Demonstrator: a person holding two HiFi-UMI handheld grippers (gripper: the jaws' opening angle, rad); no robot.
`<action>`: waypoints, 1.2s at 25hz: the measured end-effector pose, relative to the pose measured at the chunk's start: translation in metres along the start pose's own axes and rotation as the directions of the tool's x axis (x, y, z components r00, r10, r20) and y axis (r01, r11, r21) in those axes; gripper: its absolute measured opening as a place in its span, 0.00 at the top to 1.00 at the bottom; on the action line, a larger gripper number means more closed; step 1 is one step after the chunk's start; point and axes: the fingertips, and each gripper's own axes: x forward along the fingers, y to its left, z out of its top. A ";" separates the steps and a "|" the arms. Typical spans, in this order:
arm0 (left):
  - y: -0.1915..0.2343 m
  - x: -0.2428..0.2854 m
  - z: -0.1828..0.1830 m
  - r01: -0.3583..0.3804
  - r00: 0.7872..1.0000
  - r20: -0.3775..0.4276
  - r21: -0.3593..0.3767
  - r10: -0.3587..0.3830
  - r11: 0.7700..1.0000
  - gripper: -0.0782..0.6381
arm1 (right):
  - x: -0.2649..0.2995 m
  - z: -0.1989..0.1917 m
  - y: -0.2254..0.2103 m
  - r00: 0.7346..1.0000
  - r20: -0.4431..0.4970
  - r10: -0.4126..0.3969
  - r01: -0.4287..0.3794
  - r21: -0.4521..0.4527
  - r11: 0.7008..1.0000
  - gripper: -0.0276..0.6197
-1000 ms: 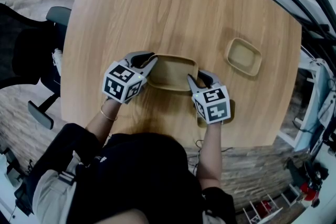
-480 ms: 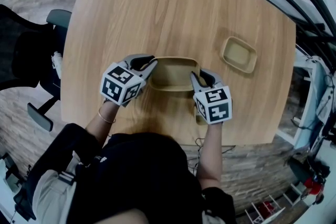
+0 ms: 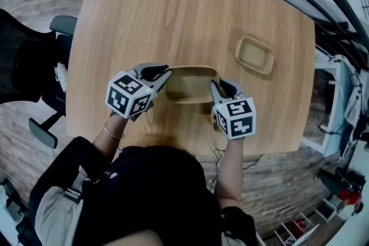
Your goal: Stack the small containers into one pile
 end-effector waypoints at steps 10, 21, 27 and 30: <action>-0.038 0.000 -0.002 0.062 0.998 -0.007 0.066 -0.062 0.996 0.82 | -0.036 -0.023 0.000 0.999 0.025 -0.049 0.047 0.050 0.998 0.87; -0.079 0.005 -0.008 0.006 1.000 0.002 0.066 -0.006 0.998 0.82 | -0.067 -0.037 -0.013 0.999 0.041 -0.010 0.011 -0.009 1.000 0.87; -0.092 -0.004 -0.015 -0.068 0.997 0.029 0.018 0.068 0.998 0.82 | -0.074 -0.033 -0.013 0.997 0.047 0.058 -0.053 -0.090 0.995 0.87; -0.097 -0.009 -0.018 -0.098 0.995 0.031 0.013 0.098 0.995 0.82 | -0.076 -0.030 -0.012 0.996 0.041 0.084 -0.078 -0.131 0.988 0.87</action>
